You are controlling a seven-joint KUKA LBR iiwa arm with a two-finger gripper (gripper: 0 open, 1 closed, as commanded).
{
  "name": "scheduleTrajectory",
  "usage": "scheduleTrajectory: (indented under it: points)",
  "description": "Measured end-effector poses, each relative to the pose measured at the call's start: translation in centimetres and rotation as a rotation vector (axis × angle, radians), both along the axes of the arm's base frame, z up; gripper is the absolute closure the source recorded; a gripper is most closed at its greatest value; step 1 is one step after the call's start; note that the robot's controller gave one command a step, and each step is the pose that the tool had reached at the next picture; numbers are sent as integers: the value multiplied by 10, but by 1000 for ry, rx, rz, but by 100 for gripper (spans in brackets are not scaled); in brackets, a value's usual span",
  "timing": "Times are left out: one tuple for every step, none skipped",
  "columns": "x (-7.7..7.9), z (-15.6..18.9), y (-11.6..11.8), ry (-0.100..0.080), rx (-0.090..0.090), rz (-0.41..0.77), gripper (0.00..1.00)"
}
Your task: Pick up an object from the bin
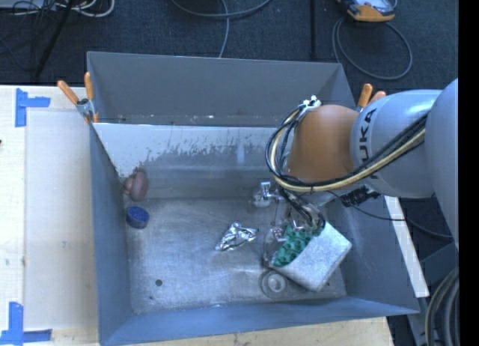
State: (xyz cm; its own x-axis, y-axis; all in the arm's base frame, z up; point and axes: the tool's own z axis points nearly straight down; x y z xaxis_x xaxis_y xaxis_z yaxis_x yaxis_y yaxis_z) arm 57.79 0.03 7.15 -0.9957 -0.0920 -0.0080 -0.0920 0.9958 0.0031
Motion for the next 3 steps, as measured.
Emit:
scheduleTrajectory:
  points:
    - [0,1,49,2,-3,-46,0]
    - [3,5,49,-9,-1,-49,100]
    - [7,169,25,-1,-5,216,100]
